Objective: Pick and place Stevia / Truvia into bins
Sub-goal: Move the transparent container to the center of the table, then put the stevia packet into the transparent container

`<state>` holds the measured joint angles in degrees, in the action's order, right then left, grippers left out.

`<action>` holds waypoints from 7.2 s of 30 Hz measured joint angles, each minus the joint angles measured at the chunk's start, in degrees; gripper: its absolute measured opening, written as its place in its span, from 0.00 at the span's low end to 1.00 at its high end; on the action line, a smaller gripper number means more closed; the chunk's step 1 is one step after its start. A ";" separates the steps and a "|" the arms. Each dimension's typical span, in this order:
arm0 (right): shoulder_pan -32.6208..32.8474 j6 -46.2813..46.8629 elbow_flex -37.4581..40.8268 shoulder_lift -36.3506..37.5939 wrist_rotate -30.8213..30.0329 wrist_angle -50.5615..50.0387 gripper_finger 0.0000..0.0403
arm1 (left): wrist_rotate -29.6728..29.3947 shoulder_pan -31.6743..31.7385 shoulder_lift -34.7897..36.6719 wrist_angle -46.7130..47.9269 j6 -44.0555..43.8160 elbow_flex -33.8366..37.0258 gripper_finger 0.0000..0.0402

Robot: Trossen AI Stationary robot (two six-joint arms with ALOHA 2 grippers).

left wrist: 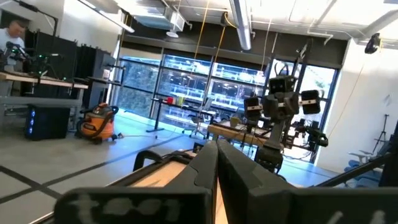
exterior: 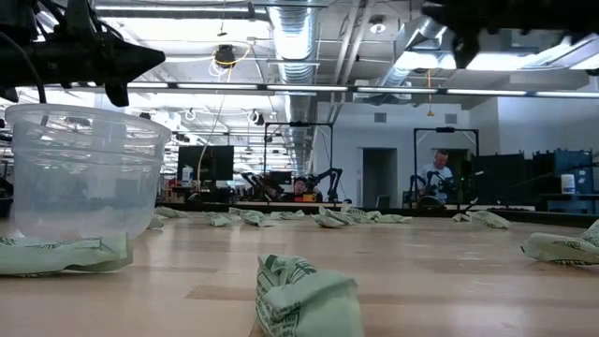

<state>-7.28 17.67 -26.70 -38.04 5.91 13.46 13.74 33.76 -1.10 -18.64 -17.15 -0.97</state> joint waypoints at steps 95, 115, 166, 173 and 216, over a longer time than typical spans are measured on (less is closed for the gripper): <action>13.18 -10.54 -95.60 -100.06 4.50 -51.97 0.05 | 3.50 0.00 0.00 4.75 0.17 -0.04 0.00; 13.00 -9.65 -94.25 -87.13 -13.71 -85.05 0.03 | 3.50 0.00 0.01 5.06 0.11 -0.04 0.00; 12.08 2.31 -63.09 -65.48 -14.79 -81.15 0.14 | 2.89 0.01 0.00 5.16 0.00 -0.04 0.00; 9.51 9.32 -58.77 -56.03 -24.10 -85.97 0.14 | 2.54 0.01 -0.05 5.23 0.11 -0.02 0.00; -4.86 14.67 -21.45 -56.73 -13.69 -65.17 0.54 | 0.48 0.00 -0.05 6.02 0.42 -0.02 0.00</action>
<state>-12.14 32.35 -48.15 -94.77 -7.78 -51.71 14.22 33.76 -1.15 -12.62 -16.73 -0.99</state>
